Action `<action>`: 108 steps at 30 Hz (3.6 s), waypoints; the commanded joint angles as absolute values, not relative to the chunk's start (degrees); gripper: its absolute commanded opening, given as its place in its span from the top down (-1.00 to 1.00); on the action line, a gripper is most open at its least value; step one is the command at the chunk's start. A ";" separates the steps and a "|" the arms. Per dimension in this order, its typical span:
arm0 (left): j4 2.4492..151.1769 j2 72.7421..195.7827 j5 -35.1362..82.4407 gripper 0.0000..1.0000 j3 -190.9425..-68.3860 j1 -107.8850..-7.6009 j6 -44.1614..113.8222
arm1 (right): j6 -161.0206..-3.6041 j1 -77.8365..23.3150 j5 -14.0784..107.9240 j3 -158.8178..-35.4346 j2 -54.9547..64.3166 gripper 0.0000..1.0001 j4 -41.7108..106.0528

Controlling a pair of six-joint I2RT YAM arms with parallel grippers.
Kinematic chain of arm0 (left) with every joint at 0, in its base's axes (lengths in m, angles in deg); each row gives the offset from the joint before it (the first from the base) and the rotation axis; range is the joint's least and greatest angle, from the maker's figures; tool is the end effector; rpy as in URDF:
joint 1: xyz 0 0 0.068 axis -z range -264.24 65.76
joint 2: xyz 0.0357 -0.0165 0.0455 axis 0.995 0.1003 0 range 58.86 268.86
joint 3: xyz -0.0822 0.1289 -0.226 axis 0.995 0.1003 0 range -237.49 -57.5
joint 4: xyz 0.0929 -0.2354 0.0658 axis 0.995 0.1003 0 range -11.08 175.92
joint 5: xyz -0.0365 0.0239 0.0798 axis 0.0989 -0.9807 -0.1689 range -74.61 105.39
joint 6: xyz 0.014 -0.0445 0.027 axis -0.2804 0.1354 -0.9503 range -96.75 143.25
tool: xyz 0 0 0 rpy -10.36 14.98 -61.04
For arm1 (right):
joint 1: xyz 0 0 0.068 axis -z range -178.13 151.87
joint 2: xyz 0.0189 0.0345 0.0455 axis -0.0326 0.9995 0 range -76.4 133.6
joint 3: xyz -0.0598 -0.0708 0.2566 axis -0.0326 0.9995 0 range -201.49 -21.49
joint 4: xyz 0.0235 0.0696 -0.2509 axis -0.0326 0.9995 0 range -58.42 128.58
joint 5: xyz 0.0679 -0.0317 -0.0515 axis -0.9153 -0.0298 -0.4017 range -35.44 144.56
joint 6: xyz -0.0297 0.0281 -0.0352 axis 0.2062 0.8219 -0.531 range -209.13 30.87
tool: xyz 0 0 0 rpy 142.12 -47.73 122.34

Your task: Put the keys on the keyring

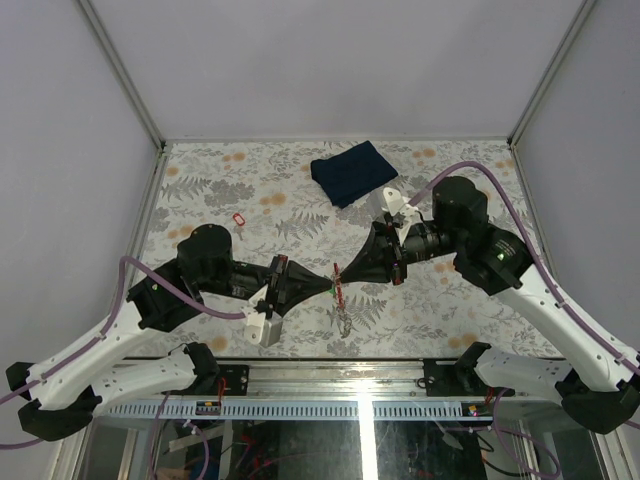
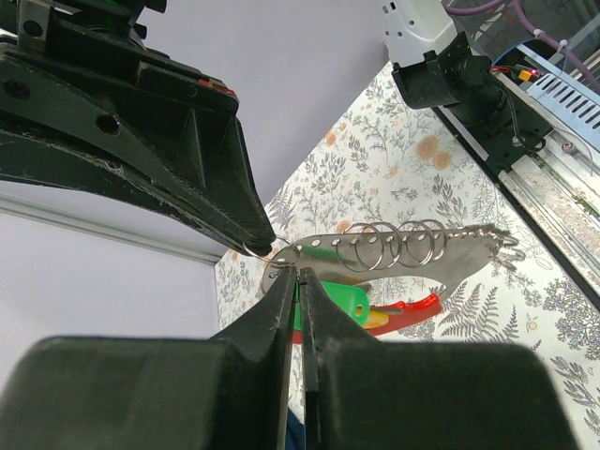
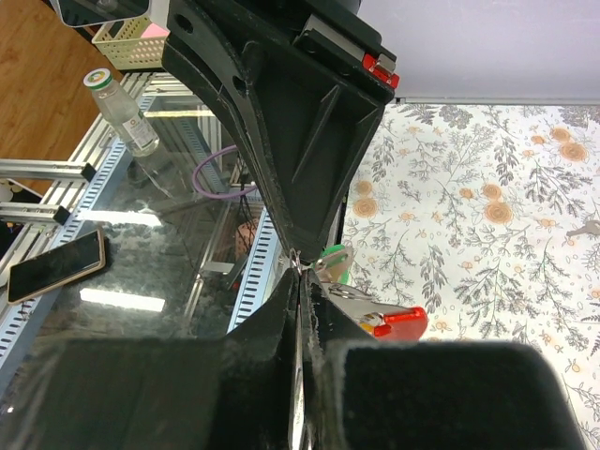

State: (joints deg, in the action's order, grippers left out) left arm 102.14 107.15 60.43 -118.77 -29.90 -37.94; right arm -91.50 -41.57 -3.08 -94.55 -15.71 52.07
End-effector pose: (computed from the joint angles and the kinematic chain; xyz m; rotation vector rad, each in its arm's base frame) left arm 0.0769 -0.1506 0.4065 1.6877 0.3936 -0.5960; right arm 0.1314 0.1658 0.4416 -1.3815 1.2257 1.3660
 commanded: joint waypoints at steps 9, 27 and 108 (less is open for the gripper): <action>99.92 106.49 60.02 1.00 -118.77 -29.71 -36.14 | -85.69 -41.00 1.52 -90.10 -21.16 1.00 37.89; 82.33 102.25 54.55 0.67 -110.89 -29.71 -26.53 | -74.64 -40.99 11.64 -77.23 -28.12 1.00 10.31; 61.06 107.26 51.92 1.00 -109.33 -29.66 10.91 | -85.58 -41.00 4.26 -78.99 -30.36 0.99 8.82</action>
State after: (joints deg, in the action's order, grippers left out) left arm 57.70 108.11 50.50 -107.65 -29.90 14.87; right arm -84.61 -41.20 4.26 -76.08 -29.42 11.61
